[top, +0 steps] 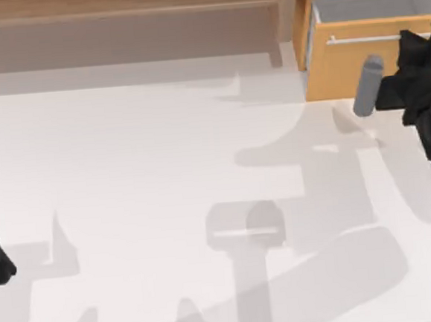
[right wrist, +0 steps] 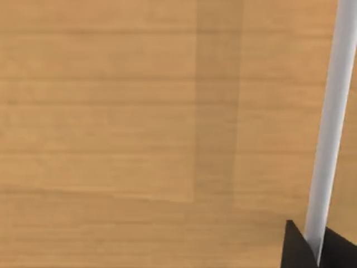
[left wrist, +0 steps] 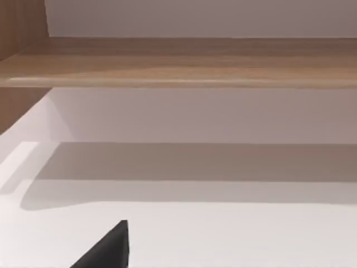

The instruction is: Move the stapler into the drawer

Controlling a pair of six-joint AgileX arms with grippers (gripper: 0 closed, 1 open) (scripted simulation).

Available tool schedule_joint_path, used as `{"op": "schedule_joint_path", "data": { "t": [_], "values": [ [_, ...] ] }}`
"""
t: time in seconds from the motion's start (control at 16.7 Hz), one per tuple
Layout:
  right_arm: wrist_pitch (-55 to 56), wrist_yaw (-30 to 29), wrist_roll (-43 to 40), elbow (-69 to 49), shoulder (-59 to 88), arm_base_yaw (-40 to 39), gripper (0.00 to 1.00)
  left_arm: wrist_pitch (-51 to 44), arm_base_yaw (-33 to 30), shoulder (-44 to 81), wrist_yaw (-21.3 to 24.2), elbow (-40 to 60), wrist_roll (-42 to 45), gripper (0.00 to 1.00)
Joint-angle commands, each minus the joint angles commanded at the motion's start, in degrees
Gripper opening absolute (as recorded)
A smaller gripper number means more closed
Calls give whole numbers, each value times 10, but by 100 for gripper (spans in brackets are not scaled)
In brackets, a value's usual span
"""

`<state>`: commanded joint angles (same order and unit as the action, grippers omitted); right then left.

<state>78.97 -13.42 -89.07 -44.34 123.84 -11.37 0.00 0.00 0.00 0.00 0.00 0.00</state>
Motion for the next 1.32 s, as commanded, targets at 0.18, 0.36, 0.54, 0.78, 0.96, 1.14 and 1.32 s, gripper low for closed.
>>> {"op": "schedule_joint_path", "data": {
  "t": [0.18,0.36,0.54,0.78,0.96,1.14,1.32],
  "values": [
    [29,-8,0,39,-16,-9,0,0,0,0,0,0,0,100],
    [57,-18,1,108,-34,-16,0,0,0,0,0,0,0,100],
    [89,-26,2,147,-55,-26,0,0,0,0,0,0,0,100],
    [90,-26,1,146,-55,-23,0,0,0,0,0,0,0,100],
    [110,-36,1,170,-63,-32,0,0,0,0,0,0,0,100],
    [141,-47,1,220,-73,-45,0,0,0,0,0,0,0,100],
    [180,-61,1,275,-87,-57,0,0,0,0,0,0,0,100]
  ]
}}
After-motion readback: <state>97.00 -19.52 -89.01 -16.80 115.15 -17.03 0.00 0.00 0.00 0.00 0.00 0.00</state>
